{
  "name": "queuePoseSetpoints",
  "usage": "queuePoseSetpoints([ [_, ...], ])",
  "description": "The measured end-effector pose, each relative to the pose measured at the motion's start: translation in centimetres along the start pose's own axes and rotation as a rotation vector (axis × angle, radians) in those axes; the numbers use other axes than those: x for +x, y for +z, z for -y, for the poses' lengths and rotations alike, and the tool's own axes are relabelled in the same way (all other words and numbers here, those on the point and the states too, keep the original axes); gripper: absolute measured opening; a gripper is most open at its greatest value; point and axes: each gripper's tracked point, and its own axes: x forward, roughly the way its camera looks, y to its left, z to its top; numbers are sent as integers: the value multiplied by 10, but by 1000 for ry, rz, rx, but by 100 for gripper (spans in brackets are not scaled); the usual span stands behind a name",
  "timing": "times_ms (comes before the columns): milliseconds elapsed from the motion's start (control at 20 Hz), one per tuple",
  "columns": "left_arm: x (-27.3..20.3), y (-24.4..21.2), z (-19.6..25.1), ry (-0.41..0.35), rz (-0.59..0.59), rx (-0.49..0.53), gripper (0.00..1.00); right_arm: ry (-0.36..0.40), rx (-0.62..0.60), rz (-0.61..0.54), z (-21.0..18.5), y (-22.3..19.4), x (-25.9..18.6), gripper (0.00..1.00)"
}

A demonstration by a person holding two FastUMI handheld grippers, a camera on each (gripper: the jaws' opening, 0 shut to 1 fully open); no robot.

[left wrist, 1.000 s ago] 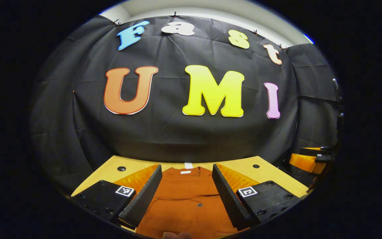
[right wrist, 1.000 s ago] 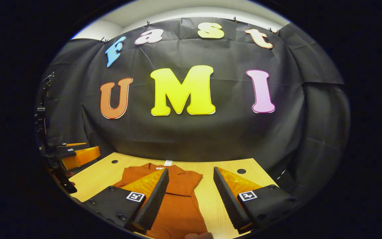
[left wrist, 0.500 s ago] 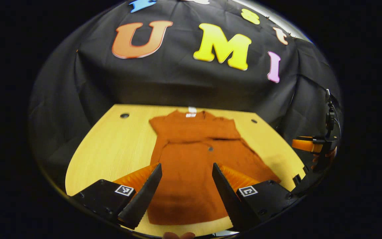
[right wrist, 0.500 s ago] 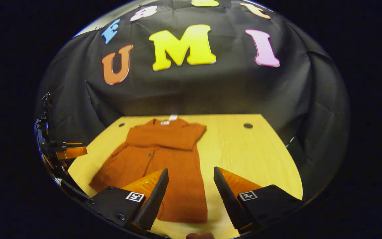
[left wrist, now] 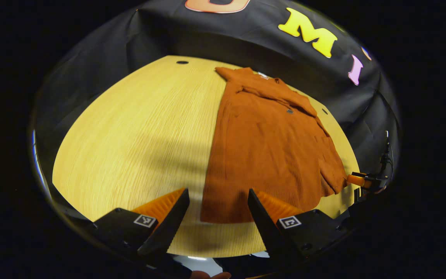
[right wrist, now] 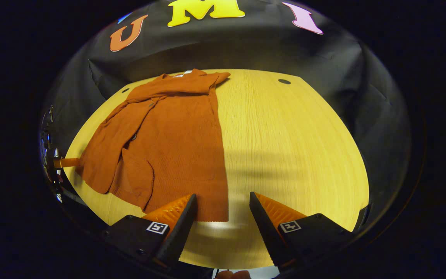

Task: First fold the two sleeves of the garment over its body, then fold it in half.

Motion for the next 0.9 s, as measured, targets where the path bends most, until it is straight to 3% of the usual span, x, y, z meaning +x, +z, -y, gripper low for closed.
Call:
queuePoseSetpoints([
  [50,-2,-7,4,-10,-23,-24,89,0,2,-9,-2,-3,4,87],
  [100,-2,-7,12,-28,-16,-42,99,-11,-11,-28,-5,-7,5,88],
  [250,4,-12,45,-107,-30,-90,99,-3,-32,-30,-14,-7,9,88],
  [350,9,-17,56,-111,-45,-79,94,4,-29,-41,-22,-8,6,70],
  [450,15,-21,62,-99,-70,-56,82,16,-24,-46,-29,-7,11,51],
  [500,18,-24,62,-84,-87,-37,55,22,1,-48,-32,-7,10,35],
  [550,18,-25,59,-61,-92,-14,42,18,23,-51,-31,-6,9,19],
  [600,19,-27,60,-66,-103,-1,30,18,33,-56,-32,-5,9,13],
  [650,19,-25,64,-76,-116,-8,22,29,39,-52,-33,-1,11,13],
  [700,18,-25,67,-87,-130,-33,15,35,50,-58,-33,-2,14,1],
  [800,15,-21,67,-83,-141,-49,5,63,76,-50,-35,5,6,1],
  [900,3,-14,69,-77,-134,9,4,84,94,-9,-36,23,-8,1],
])
